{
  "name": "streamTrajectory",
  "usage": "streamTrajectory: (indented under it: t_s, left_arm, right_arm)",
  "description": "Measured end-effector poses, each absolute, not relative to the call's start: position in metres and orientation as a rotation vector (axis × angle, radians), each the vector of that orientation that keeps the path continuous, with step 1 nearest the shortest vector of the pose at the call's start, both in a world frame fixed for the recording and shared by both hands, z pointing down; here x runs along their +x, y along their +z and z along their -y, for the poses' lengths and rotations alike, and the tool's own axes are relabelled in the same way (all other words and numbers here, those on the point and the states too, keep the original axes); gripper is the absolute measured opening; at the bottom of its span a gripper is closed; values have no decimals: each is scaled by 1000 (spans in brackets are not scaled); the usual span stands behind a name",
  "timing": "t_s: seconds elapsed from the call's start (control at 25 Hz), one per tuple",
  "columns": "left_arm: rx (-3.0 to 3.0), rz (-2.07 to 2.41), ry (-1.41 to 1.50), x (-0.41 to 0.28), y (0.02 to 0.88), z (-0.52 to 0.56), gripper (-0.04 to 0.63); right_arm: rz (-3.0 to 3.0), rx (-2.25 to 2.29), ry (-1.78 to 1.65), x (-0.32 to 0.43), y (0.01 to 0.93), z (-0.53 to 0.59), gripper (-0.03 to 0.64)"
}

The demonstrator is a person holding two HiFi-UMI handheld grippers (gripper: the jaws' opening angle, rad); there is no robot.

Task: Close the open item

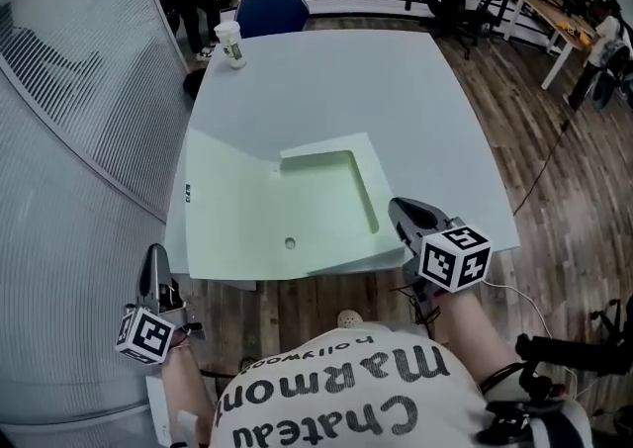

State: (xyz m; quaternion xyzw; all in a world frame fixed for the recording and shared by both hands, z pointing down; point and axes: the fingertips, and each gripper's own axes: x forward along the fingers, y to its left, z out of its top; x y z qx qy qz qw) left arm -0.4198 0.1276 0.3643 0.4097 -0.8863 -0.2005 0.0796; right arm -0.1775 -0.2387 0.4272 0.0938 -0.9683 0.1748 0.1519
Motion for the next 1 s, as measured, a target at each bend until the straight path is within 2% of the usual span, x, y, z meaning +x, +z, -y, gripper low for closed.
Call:
streamTrajectory:
  t_s: [0.2,0.64,1.0]
  left_arm:
    - [1240,2603,-514,-452,367,-98,44]
    - [1241,2398,-45,-476,373,-52,43]
    - [1409,2297,-72,-455,363,-4,45]
  right_arm:
    - [2764,232,492,-190,434,275,0]
    - [2750,144,499,-210,427,305,0]
    - [2742,141,515,-207,436,319,0]
